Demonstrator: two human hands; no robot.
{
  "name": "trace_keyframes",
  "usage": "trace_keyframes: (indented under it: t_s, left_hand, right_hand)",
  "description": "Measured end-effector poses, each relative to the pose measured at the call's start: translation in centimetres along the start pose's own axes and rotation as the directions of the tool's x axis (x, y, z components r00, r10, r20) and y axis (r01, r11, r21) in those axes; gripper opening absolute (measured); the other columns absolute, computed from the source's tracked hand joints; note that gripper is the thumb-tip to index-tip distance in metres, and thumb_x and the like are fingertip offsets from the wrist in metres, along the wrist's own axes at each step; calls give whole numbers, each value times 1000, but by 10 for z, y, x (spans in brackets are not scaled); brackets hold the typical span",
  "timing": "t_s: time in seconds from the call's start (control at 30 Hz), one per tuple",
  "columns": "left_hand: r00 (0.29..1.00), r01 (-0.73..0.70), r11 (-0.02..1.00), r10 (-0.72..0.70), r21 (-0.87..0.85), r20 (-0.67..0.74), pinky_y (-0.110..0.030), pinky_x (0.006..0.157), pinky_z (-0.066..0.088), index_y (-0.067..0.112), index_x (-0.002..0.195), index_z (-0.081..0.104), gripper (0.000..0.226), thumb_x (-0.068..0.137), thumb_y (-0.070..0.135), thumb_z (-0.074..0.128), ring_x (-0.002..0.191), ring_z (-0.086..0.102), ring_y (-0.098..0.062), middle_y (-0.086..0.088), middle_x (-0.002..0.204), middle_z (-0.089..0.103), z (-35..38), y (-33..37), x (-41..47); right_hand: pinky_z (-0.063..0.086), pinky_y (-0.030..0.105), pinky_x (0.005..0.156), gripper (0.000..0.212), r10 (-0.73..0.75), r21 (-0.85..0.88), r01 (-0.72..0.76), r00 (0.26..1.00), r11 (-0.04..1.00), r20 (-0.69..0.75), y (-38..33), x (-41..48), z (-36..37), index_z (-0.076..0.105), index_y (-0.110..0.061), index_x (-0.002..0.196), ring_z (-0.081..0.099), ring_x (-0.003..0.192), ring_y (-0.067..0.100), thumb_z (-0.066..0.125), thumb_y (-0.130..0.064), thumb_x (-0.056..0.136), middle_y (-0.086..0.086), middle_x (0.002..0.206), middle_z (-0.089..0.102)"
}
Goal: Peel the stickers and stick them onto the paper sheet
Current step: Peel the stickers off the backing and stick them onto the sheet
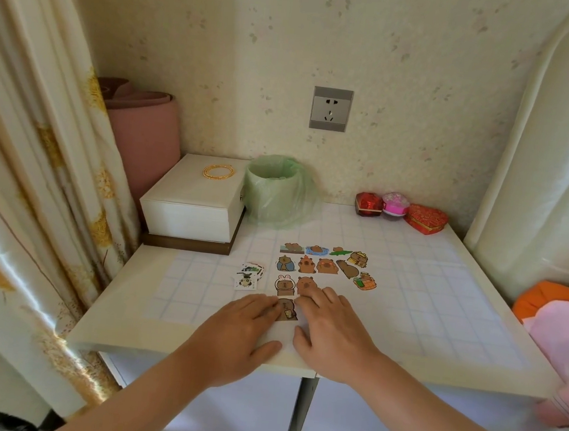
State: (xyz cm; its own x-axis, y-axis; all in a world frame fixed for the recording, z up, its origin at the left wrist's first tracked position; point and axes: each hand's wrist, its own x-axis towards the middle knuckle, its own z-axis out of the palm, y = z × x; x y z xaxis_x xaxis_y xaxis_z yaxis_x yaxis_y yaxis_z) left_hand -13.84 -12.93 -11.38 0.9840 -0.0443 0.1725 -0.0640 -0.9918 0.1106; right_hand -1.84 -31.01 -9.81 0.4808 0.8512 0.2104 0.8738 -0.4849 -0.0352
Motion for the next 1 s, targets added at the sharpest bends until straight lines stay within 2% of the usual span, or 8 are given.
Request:
trace_keyframes:
  t_s: [0.17, 0.27, 0.37, 0.47, 0.53, 0.63, 0.73, 1.0]
  left_hand:
    - [999, -37, 999, 38, 11, -18, -27, 116, 22, 25, 151, 35, 64, 99, 61, 29, 141, 35, -13, 6, 155, 38, -3, 0, -2]
    - [997, -45, 998, 42, 42, 60, -27, 119, 1, 22, 158, 18, 76, 96, 66, 11, 151, 13, -14, 5, 165, 16, -1, -4, -2]
    - [993, -35, 999, 35, 4, 116, -24, 118, -8, 22, 158, 11, 83, 90, 69, 6, 152, 2, -11, 6, 165, 6, -5, -3, -1]
    - [992, -51, 998, 56, -47, 116, -24, 119, 3, 23, 156, 24, 79, 93, 69, 14, 152, 13, -15, 3, 163, 20, -9, -6, -1]
    - [995, -73, 997, 76, -39, 62, -28, 117, 29, 22, 148, 45, 67, 98, 64, 30, 144, 35, -17, 1, 154, 42, -10, -9, -3]
    - [992, -116, 993, 116, 7, -52, -30, 90, 57, 19, 118, 71, 49, 93, 52, 44, 119, 60, -15, 3, 128, 66, -9, -10, -6]
    - [988, -86, 996, 84, -12, -129, -26, 86, 57, 22, 107, 73, 42, 95, 48, 44, 113, 63, -12, 5, 121, 68, -11, -7, -7]
    - [993, -87, 995, 83, -52, -83, -25, 110, 38, 20, 136, 60, 55, 102, 51, 29, 131, 52, -13, 4, 140, 58, -5, -2, -4]
  right_hand:
    - [20, 35, 122, 62, -122, 100, 111, 986, 989, 115, -2, -9, -1, 32, -18, 155, 16, 151, 18, 34, -48, 100, 1, 166, 18]
    - [-9, 29, 123, 75, -141, 120, 111, 950, 987, 280, -1, -14, -3, -2, -24, 160, -16, 151, 5, 6, -65, 97, -9, 166, -13]
    - [-12, 31, 122, 85, -134, 107, 104, 937, 989, 323, 1, -15, -5, -9, -26, 158, -22, 148, 1, -4, -69, 85, -11, 164, -19]
    - [-12, 31, 123, 86, -127, 123, 92, 937, 988, 326, 1, -14, -4, -6, -26, 159, -22, 148, -1, -3, -69, 84, -12, 164, -18]
    - [-10, 31, 123, 83, -123, 136, 83, 939, 987, 321, 1, -13, -4, -2, -26, 160, -19, 149, 0, 1, -69, 89, -13, 164, -15]
    - [-7, 32, 124, 70, -119, 144, 76, 941, 987, 316, 3, -12, -3, 1, -26, 160, -17, 150, 0, 20, -61, 101, -13, 165, -13]
    - [-9, 32, 124, 69, -123, 150, 79, 941, 986, 314, 2, -12, -3, 0, -26, 160, -17, 150, 0, 26, -56, 103, -12, 165, -12]
    - [-10, 32, 123, 69, -136, 161, 89, 941, 983, 311, 0, -14, -3, -1, -25, 160, -19, 149, 1, 26, -55, 104, -11, 166, -13]
